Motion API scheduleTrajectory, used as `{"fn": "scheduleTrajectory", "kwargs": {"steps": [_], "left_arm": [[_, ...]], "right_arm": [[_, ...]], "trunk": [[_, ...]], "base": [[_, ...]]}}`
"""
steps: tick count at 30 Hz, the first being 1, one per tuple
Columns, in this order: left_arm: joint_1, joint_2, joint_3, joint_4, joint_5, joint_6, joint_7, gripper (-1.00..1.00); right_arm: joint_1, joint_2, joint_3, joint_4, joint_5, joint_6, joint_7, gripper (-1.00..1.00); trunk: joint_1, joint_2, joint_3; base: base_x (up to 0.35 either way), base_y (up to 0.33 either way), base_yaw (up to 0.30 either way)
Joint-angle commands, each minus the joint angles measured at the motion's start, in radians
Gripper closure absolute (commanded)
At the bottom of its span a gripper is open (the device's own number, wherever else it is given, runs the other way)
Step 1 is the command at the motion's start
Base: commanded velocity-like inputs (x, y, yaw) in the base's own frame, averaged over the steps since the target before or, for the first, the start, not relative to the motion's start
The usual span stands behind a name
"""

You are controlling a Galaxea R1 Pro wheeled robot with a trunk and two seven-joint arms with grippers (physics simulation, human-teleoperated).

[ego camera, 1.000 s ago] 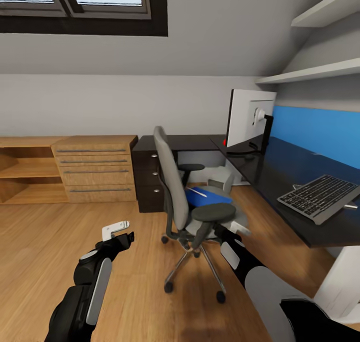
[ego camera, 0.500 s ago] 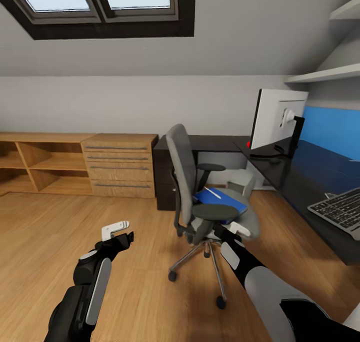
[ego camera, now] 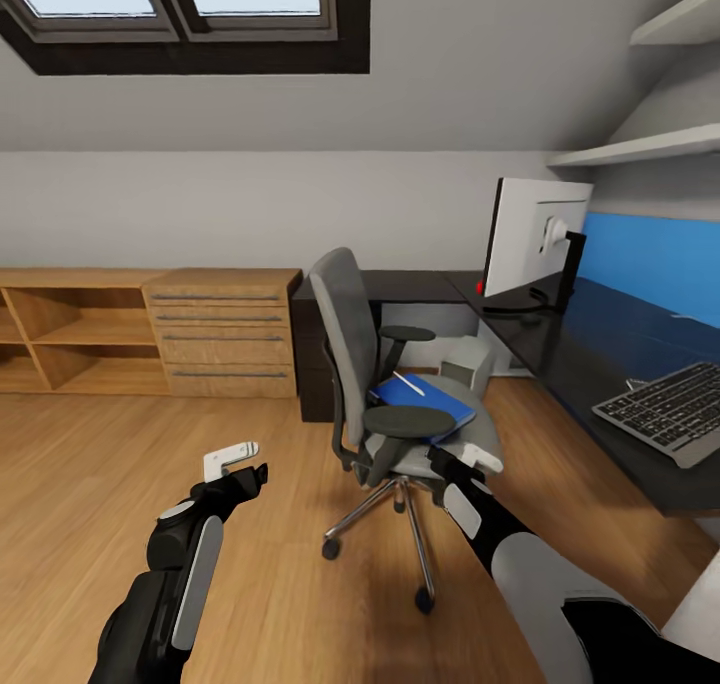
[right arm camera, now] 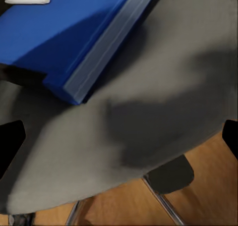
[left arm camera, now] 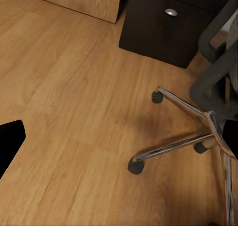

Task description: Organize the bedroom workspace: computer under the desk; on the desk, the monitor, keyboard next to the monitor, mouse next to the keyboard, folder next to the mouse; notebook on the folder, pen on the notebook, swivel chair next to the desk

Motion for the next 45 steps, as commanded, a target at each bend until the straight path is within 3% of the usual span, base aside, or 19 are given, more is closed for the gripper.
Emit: {"fn": "scheduleTrajectory", "kwargs": {"steps": [1,10,22,27,30,32,38,45], "left_arm": [[0.0,-0.001,0.001,-0.002,0.011,0.004,0.007,-1.0],[0.0,-0.001,0.001,-0.001,0.01,0.004,0.007,-1.0],[0.0,0.0,0.001,-0.002,0.01,0.004,0.007,-1.0],[0.0,0.001,0.008,-0.004,0.01,0.004,0.007,-1.0],[0.0,0.0,0.051,-0.005,0.012,0.004,0.007,-1.0],[0.0,0.0,0.082,-0.006,0.013,0.004,0.006,-1.0],[0.0,0.0,0.116,-0.009,0.028,0.004,0.005,-1.0],[0.0,0.001,0.123,-0.02,0.034,0.004,0.004,-1.0]], "right_arm": [[-0.001,0.0,-0.004,0.0,-0.005,-0.005,0.0,-1.0],[-0.001,-0.005,-0.006,-0.001,-0.012,-0.006,0.0,-1.0],[-0.001,-0.01,-0.006,0.0,-0.113,-0.006,0.0,-1.0],[-0.001,-0.045,-0.005,0.001,-0.245,-0.005,0.003,-1.0],[-0.001,-0.074,-0.005,0.003,-0.33,-0.004,0.019,-1.0],[-0.001,-0.083,-0.004,0.003,-0.358,-0.002,0.038,-1.0],[-0.001,-0.087,-0.003,0.004,-0.375,-0.002,0.06,-1.0],[-0.001,-0.088,-0.003,0.005,-0.378,-0.002,0.066,-1.0]], "trunk": [[0.0,0.0,-0.001],[0.0,0.0,-0.001],[0.0,0.0,-0.001],[0.0,0.0,-0.001],[0.0,0.0,-0.001],[0.0,0.0,-0.001],[0.0,0.0,-0.001],[0.0,0.0,-0.001]], "base": [[0.0,0.0,-0.256],[0.0,0.0,-0.262],[0.0,0.0,-0.216],[0.0,0.0,-0.019],[0.0,0.0,-0.002],[0.0,0.0,0.0],[0.019,0.0,0.0],[0.204,0.0,0.0]]}}
